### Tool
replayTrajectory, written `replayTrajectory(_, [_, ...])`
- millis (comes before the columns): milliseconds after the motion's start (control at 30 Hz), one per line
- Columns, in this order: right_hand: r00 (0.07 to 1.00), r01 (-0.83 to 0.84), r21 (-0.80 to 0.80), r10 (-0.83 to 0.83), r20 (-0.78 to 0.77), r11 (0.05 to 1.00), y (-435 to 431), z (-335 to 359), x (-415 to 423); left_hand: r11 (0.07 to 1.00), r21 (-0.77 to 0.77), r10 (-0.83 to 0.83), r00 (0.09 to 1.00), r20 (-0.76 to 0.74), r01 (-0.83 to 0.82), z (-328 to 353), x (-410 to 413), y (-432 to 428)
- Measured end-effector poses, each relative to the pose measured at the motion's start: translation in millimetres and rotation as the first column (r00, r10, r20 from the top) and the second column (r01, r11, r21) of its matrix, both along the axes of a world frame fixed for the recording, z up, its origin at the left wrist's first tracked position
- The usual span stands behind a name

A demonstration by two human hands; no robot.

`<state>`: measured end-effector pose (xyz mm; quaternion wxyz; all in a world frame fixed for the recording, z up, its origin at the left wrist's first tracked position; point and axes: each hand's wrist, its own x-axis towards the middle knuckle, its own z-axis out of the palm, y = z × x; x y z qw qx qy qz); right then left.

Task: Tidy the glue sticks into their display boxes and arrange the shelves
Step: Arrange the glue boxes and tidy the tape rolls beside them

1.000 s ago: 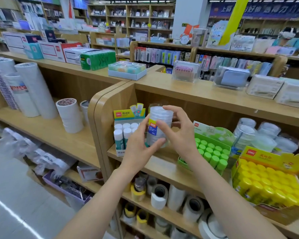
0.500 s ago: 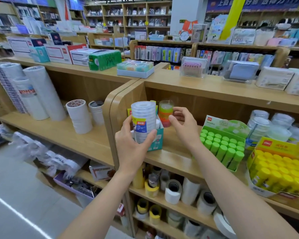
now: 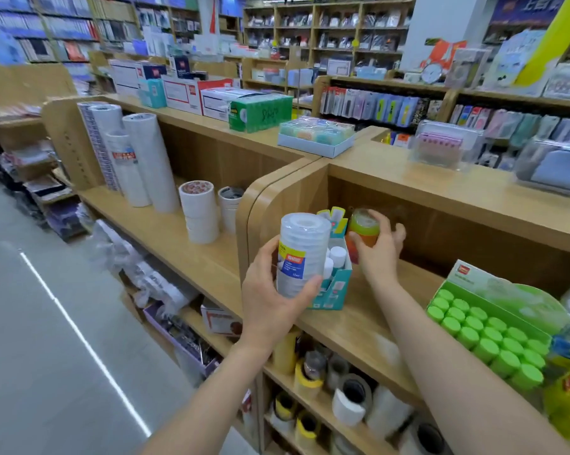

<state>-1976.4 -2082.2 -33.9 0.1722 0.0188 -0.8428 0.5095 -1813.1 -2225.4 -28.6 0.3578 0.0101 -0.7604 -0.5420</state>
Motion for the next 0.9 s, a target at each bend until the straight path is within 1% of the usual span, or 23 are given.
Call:
replayTrajectory(100, [0.998, 0.059, 0.033, -0.058, -0.04, 0.998, -0.9, -2.0, -7.7, 1.0, -0.007, 0.0, 1.0, -0.02, 0.0, 0.7, -3.6, 0.2])
replayTrajectory(200, [0.992, 0.121, 0.053, -0.119, -0.036, 0.991, -3.1, -0.5, -10.2, 1.0, -0.009, 0.005, 1.0, -0.031, -0.005, 1.5, -3.7, 2.6])
replayTrajectory(267, [0.994, 0.111, 0.032, -0.11, -0.023, 0.993, -4.6, -1.6, -9.1, 1.0, -0.001, 0.006, 1.0, -0.025, -0.006, 2.2, -4.3, 3.9])
replayTrajectory(367, [0.999, 0.041, -0.037, -0.042, -0.012, 0.998, -5.1, -3.7, -6.9, 1.0, 0.01, -0.004, 1.0, -0.019, 0.004, 4.7, -5.0, 5.0])
replayTrajectory(500, [0.998, 0.034, -0.06, -0.037, -0.048, 0.998, -3.7, -1.3, 1.6, 1.0, -0.001, -0.014, 1.0, -0.017, 0.014, 4.8, -4.2, 4.3])
replayTrajectory(633, [0.99, 0.021, -0.076, -0.032, -0.14, 0.997, -0.8, 8.5, 24.0, 0.999, 0.0, -0.037, 0.999, -0.024, 0.037, 6.8, 0.0, 3.1])
replayTrajectory(733, [0.974, 0.022, -0.084, -0.04, -0.225, 0.996, 3.3, 28.2, 46.0, 0.999, 0.011, -0.052, 0.998, -0.04, 0.052, 7.9, 6.9, 2.6])
replayTrajectory(900, [0.9, 0.019, -0.074, -0.05, -0.432, 0.997, 14.6, 52.4, 97.7, 0.993, 0.02, -0.118, 0.991, -0.058, 0.12, 3.8, 27.3, 0.7])
